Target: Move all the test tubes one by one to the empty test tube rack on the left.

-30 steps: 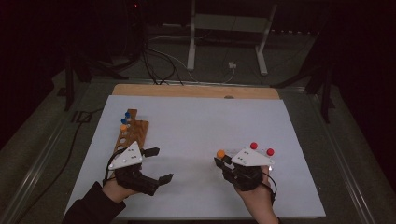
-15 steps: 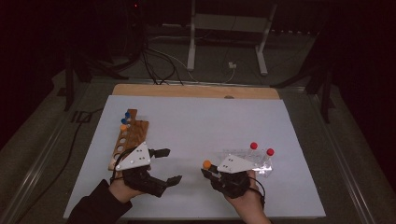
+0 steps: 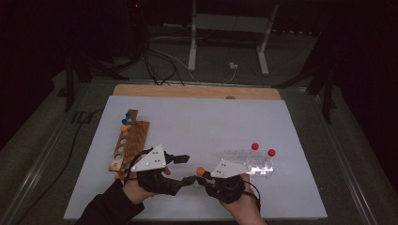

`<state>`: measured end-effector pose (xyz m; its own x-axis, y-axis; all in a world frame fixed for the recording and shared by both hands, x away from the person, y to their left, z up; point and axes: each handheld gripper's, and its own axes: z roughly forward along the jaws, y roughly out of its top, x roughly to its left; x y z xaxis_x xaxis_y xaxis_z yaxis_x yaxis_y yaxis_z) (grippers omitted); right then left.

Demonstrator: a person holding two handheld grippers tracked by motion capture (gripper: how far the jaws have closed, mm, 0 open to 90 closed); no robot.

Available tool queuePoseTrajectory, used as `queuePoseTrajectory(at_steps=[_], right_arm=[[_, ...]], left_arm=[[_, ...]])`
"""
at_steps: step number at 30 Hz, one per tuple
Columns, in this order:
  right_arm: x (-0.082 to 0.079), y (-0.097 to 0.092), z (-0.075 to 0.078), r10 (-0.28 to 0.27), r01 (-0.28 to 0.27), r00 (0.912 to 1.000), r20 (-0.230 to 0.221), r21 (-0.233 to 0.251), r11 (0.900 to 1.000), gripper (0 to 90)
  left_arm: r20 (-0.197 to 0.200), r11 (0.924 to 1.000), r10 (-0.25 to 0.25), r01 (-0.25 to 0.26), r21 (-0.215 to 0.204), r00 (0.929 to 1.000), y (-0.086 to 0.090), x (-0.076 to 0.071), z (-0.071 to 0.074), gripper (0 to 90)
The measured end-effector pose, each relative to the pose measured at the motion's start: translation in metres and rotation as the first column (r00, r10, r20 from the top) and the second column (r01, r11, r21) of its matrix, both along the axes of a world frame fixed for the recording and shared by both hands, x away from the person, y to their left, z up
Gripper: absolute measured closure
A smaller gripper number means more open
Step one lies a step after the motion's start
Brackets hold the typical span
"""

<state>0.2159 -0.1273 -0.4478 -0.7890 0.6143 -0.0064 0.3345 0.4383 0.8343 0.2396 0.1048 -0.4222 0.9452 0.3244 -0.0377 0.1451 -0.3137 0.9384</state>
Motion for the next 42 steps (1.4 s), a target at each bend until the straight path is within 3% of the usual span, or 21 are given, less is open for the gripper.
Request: queuePoseTrajectory(at_steps=[10,17,22,33,42], right_arm=[[-0.001,0.003,0.0,0.01,-0.01,0.9999,-0.007,-0.002,0.9999,75.1],[-0.001,0.002,0.0,0.01,-0.01,0.9999,-0.004,-0.002,1.0,75.0],[-0.001,0.002,0.0,0.008,-0.008,1.0,-0.001,-0.003,1.0,75.1],[0.001,0.0,-0.001,0.009,-0.009,0.9999,-0.005,0.024,0.9997,73.9],[0.002,-0.009,0.004,-0.029,0.027,0.9993,0.022,0.079,0.9965,48.4]], left_arm=[[0.001,0.9997,0.0,0.0,0.026,1.0,-0.015,0.004,-0.007,51.1],[0.017,0.9976,-0.014,0.013,0.067,0.9998,-0.023,0.006,-0.012,59.8],[0.015,0.9972,-0.025,0.024,0.071,0.9996,-0.025,0.007,-0.013,69.3],[0.029,0.9977,-0.012,0.01,0.067,0.9995,-0.024,0.007,-0.012,71.8],[0.052,0.9987,0.03,-0.032,0.04,0.9982,-0.01,0.011,-0.002,71.9]])
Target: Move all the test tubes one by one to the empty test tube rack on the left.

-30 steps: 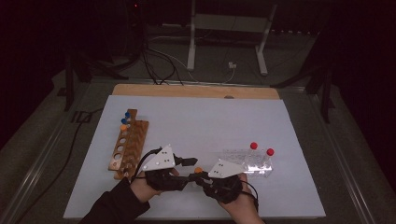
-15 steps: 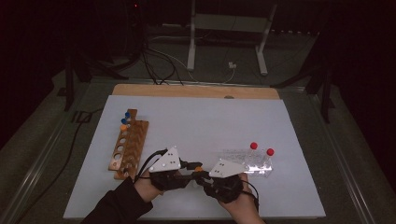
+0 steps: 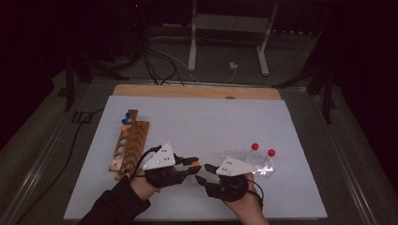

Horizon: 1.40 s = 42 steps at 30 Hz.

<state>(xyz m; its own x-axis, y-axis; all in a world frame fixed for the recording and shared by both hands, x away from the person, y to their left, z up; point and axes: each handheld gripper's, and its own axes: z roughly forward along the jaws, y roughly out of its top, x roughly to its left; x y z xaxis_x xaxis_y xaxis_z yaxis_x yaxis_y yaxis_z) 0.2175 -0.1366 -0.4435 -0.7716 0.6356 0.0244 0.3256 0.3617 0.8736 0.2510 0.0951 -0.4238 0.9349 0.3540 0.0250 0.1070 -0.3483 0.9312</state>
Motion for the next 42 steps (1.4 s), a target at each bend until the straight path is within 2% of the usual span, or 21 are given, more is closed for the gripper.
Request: queuePoseTrajectory(at_steps=[9,14,16,22,25,29,31,36,38,39,42], right_arm=[[0.0,-0.006,0.006,-0.039,0.038,0.9991,0.018,0.056,0.9977,16.7],[-0.001,-0.006,0.008,-0.062,0.061,0.998,0.016,0.065,0.996,2.8],[-0.001,-0.007,0.008,-0.046,0.045,0.9989,0.012,0.076,0.9961,0.0],[-0.002,-0.01,0.009,-0.029,0.028,0.9995,0.013,0.094,0.9952,0.0],[-0.003,-0.01,0.01,-0.033,0.03,0.9991,0.026,0.087,0.9958,0.0],[-0.002,-0.012,0.011,-0.026,0.024,0.9994,0.024,0.1,0.9947,0.0],[-0.003,-0.012,0.011,-0.023,0.02,0.9995,0.023,0.107,0.994,0.0],[-0.002,-0.013,0.011,-0.021,0.019,0.9996,0.021,0.104,0.9944,0.0],[-0.002,-0.013,0.011,-0.022,0.019,0.9996,0.021,0.109,0.9938,0.0],[-0.002,-0.013,0.011,-0.019,0.017,0.9996,0.019,0.106,0.9943,0.0],[-0.002,-0.013,0.011,-0.018,0.016,0.9996,0.022,0.11,0.9938,0.0]], left_arm=[[0.021,0.9951,0.096,-0.095,-0.025,0.9952,0.023,0.009,0.014,71.9],[0.039,0.9877,0.151,-0.149,-0.047,0.9878,0.038,0.013,0.023,71.9],[0.049,0.9839,0.175,-0.173,-0.047,0.9834,0.044,0.015,0.027,71.9],[0.049,0.9646,0.254,-0.249,-0.088,0.9661,0.069,0.022,0.035,71.9],[0.063,0.9562,0.286,-0.28,-0.083,0.9562,0.076,0.023,0.038,71.9],[0.066,0.942,0.329,-0.323,-0.092,0.9419,0.088,0.026,0.039,71.9],[0.067,0.9323,0.356,-0.349,-0.096,0.9323,0.094,0.027,0.039,71.8],[0.074,0.9145,0.4,-0.392,-0.099,0.9136,0.106,0.03,0.039,71.8],[0.084,0.9035,0.425,-0.416,-0.101,0.9013,0.112,0.03,0.041,71.9],[0.082,0.9012,0.429,-0.42,-0.107,0.8996,0.115,0.03,0.041,71.8],[0.092,0.8849,0.462,-0.452,-0.112,0.8819,0.125,0.031,0.043,71.8]])
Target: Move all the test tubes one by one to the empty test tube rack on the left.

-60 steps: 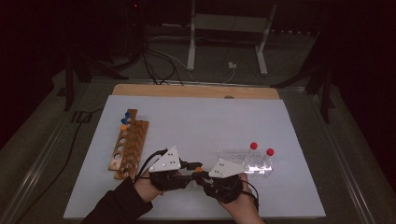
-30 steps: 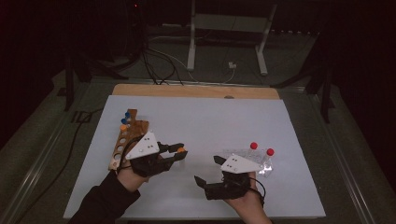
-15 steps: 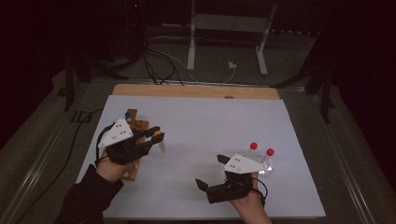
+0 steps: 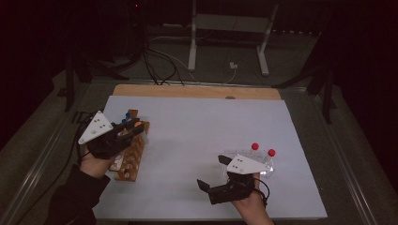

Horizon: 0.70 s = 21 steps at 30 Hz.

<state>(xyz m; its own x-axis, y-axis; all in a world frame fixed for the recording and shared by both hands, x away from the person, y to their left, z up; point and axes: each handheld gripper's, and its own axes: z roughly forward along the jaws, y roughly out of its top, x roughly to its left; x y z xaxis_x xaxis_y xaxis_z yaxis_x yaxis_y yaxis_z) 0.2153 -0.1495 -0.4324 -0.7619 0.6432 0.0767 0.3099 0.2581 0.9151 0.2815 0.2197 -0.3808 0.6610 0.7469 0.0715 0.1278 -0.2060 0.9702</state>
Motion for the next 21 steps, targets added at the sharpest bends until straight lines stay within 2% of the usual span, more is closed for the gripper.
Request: queuePoseTrajectory(at_steps=[5,11,15,21], right_arm=[[0.0,0.0,0.0,-0.005,0.005,1.0,-0.001,0.002,1.0,0.0],[0.0,0.0,0.001,0.001,-0.001,1.0,0.003,0.008,1.0,0.0],[-0.001,0.0,0.001,-0.009,0.009,0.9999,0.013,0.001,1.0,0.0],[-0.001,0.0,0.001,-0.007,0.007,0.9999,0.011,0.0,1.0,0.0]], left_arm=[[0.004,0.9984,0.054,-0.054,-0.018,0.9985,0.013,0.001,0.001,71.8],[0.006,0.9953,0.097,-0.097,-0.008,0.9953,0.024,0.004,-0.001,71.8],[0.006,0.9909,0.131,-0.131,-0.031,0.9914,0.033,0.004,-0.003,71.8],[0.013,0.9851,0.17,-0.17,-0.027,0.9853,0.043,0.003,-0.006,71.8]])
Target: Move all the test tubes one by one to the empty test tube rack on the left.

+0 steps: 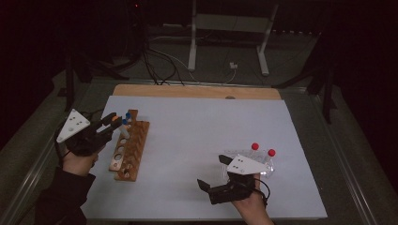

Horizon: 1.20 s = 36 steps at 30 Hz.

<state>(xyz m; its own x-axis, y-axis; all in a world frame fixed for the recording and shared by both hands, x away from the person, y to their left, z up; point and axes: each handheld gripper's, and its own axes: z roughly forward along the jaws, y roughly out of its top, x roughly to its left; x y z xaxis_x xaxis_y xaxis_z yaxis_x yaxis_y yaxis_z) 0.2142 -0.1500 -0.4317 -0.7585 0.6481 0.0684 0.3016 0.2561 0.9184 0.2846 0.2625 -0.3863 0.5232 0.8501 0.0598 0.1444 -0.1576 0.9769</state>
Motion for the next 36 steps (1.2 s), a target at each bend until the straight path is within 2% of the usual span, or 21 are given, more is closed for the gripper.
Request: queuePoseTrajectory(at_steps=[4,6,10,12,25,36], right_arm=[[0.0,0.0,0.0,0.002,-0.002,1.0,-0.001,0.0,1.0,0.0],[0.0,0.0,0.0,0.001,-0.001,1.0,-0.001,0.0,1.0,0.0],[0.0,0.0,0.0,0.001,-0.001,1.0,-0.001,-0.001,1.0,0.0],[0.0,0.0,0.0,0.003,-0.003,1.0,-0.002,-0.001,1.0,0.0],[0.0,0.0,0.0,0.01,-0.01,0.9999,-0.008,-0.006,0.9999,0.0],[0.0,0.0,0.0,0.013,-0.013,0.9998,-0.012,-0.005,0.9999,0.0]], left_arm=[[-0.014,0.9996,0.026,-0.026,0.007,0.9996,0.006,0.002,-0.007,71.8],[-0.03,0.9994,0.034,-0.034,-0.007,0.999,0.009,0.004,-0.011,71.8],[-0.047,0.9987,0.051,-0.051,0.002,0.9976,0.012,0.009,-0.021,71.8],[-0.067,0.9991,0.04,-0.041,-0.014,0.997,0.014,0.011,-0.025,71.9],[-0.153,0.9965,0.065,-0.055,0.063,0.9861,0.007,0.019,-0.056,71.8],[-0.187,0.9906,0.08,-0.057,0.125,0.979,0.004,0.021,-0.07,71.7]])
